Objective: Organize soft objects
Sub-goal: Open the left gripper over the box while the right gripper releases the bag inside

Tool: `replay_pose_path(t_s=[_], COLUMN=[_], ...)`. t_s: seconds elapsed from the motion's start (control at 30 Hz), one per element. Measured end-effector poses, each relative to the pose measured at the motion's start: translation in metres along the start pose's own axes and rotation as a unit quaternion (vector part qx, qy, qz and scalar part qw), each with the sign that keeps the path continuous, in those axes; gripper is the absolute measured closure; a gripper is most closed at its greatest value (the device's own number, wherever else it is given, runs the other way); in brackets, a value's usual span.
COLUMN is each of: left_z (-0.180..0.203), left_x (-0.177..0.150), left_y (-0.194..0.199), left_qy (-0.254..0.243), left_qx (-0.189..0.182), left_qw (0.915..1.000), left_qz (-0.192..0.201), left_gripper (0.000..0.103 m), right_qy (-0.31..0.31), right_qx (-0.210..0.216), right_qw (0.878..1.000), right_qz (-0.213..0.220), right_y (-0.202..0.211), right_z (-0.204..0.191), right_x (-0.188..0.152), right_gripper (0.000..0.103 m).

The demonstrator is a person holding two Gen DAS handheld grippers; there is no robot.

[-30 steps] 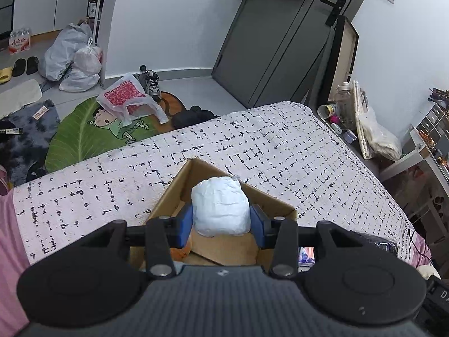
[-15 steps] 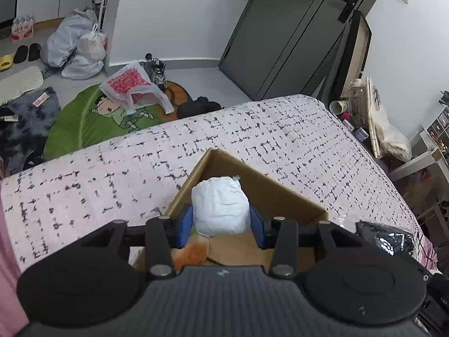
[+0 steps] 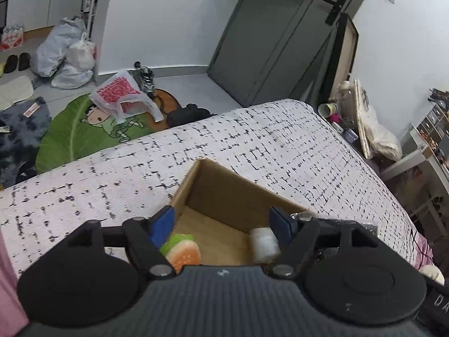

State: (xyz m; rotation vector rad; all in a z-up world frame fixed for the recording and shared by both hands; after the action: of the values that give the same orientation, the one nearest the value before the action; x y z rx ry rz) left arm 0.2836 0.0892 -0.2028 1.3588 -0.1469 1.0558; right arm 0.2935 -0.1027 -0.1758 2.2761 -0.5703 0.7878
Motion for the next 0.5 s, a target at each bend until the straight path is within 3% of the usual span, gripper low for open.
replay_pose_path(t_s=[0.03,0.1,0.13,0.33,0.5], left_z=[-0.001,0.0,0.0,0.009,0.023], left_x=[0.001,0.002,0.002,0.005,0.007], left_y=[0.002,0.006,0.007,0.021,0.034], left_qy=[0.003,0.004,0.002,-0.008,-0.032], left_qx=[0.001,0.003,0.005,0.002,0.008], left_qw=[1.0,1.0,1.0,0.9998,0.9989], left_qz=[0.0,0.005,0.007,0.017,0.035], left_gripper=[0.03,0.029,0.029,0.025,0.02], right_qy=[0.0,-0.008,-0.013,-0.026,-0.013], right_qx=[-0.001,0.001,0.001,-0.001,-0.008], right_qw=[1.0,1.0,1.0,1.0,1.0], right_qz=[-0.003,-0.009,-0.004,0.009,0.005], right_y=[0.0,0.002,0.004,0.027,0.042], right_z=[0.0,0.001,0.002,0.007,0.01], right_x=[-0.001,-0.001,0.001,0.012,0.018], right_gripper=[0.079,0.06,0.056,0.051,0.036])
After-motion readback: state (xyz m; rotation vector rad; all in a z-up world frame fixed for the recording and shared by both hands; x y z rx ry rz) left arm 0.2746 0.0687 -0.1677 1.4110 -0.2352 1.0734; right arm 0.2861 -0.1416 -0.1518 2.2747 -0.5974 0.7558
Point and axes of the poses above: each gripper's, at about its wrist camera, not at the fingertips, and y roughly against the way its jaws point, z to its right, x to its top, the point moved 7 cm from there along -y, roughly the way its jaws point, and after that the axes turned 7 degrees about x, right-handed, at the moved point
